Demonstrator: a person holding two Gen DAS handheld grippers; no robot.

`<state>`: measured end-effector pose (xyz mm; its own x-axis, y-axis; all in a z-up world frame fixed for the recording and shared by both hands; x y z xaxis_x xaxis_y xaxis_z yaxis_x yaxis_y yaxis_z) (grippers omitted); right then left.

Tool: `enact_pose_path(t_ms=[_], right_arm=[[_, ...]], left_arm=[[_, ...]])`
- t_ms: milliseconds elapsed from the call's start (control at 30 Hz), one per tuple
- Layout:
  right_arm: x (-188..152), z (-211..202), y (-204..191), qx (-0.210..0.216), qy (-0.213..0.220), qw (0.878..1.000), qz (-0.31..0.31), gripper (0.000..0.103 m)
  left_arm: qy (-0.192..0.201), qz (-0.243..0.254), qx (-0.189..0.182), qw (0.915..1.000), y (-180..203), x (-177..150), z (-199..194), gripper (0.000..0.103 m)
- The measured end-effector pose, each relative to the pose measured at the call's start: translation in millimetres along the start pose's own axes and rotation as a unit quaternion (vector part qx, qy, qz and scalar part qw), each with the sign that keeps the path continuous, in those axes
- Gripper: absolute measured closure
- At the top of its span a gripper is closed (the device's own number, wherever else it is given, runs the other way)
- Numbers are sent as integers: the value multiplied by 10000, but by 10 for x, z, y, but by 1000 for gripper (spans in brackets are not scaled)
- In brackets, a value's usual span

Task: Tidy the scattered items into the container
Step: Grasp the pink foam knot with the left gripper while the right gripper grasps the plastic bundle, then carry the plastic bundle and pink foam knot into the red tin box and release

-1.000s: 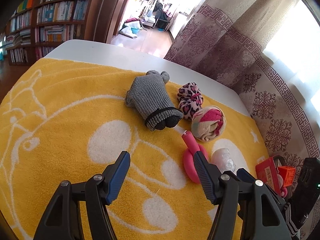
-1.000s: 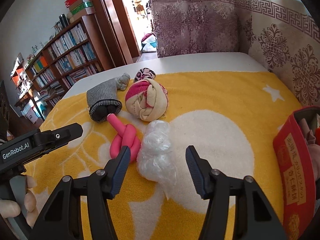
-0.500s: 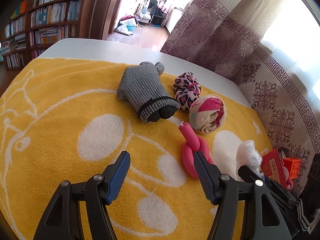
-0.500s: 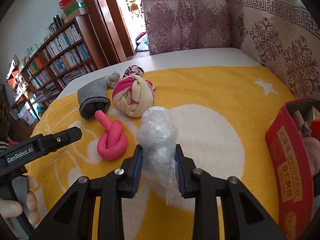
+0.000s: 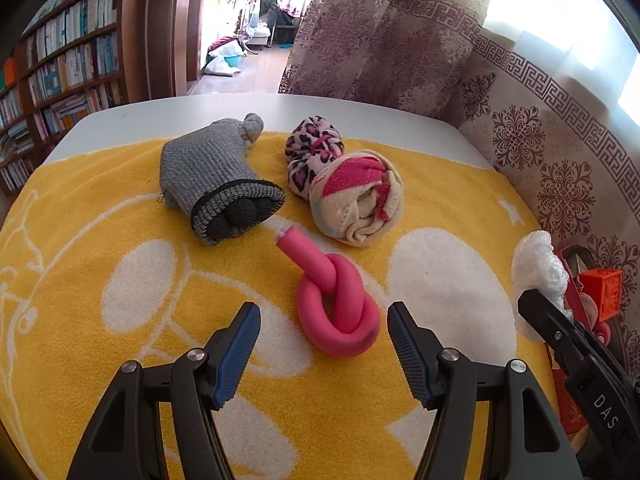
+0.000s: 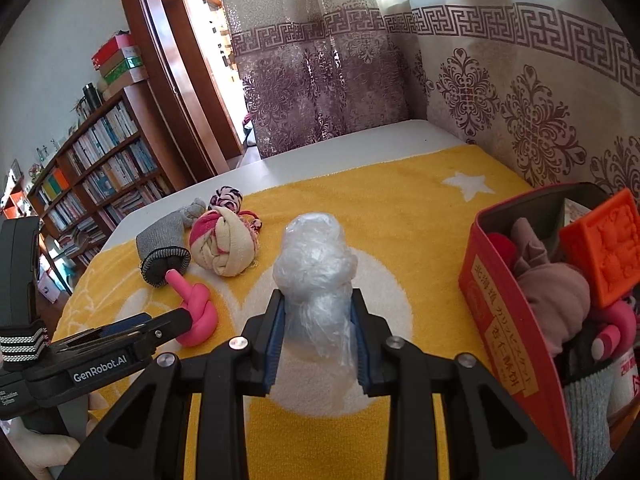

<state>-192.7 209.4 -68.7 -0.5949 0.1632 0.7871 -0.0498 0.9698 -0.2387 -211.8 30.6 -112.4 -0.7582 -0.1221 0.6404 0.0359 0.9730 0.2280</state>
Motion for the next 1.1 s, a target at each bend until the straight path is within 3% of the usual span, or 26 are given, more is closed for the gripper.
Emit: enact_pose_path(t_ms=[300,333,400,600,867,1100], right_arm=[[16,9,54,-36,42,10000,44,70],[13,13,54,-44,40,10000,32,70],[11,20,53,-45,29,10000,16,70],[24,4,62,-82,91,9999,-19,70],[66,-27,80,-106,201,9997,-9,70],[219,-193,151,-213,552,9982,29,70]], left_arm=[[-127,107,170,9997,104,-15,248,36],[-113,127,199,9997,86,-34,262,38],[-1,306,337,9990,62,-49,258,53],[60,268,281,9992,14,-60,207,53],[278,181,200,9992,35,-20,-62,53],[516,304,-65,9982,271,9,-389,53]])
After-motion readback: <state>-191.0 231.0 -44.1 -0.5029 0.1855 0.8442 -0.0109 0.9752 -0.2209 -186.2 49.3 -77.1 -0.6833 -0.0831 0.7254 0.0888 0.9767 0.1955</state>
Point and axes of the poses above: each gripper's, at about its wrist camera, not at the fingertips, and z roughly the way its jaws point, y to its right, x to its top, the point moved 8 cm from there along z, roughly the way its jaws point, and after that the axes turned 7 degrees about y, right-handed, at the moved point
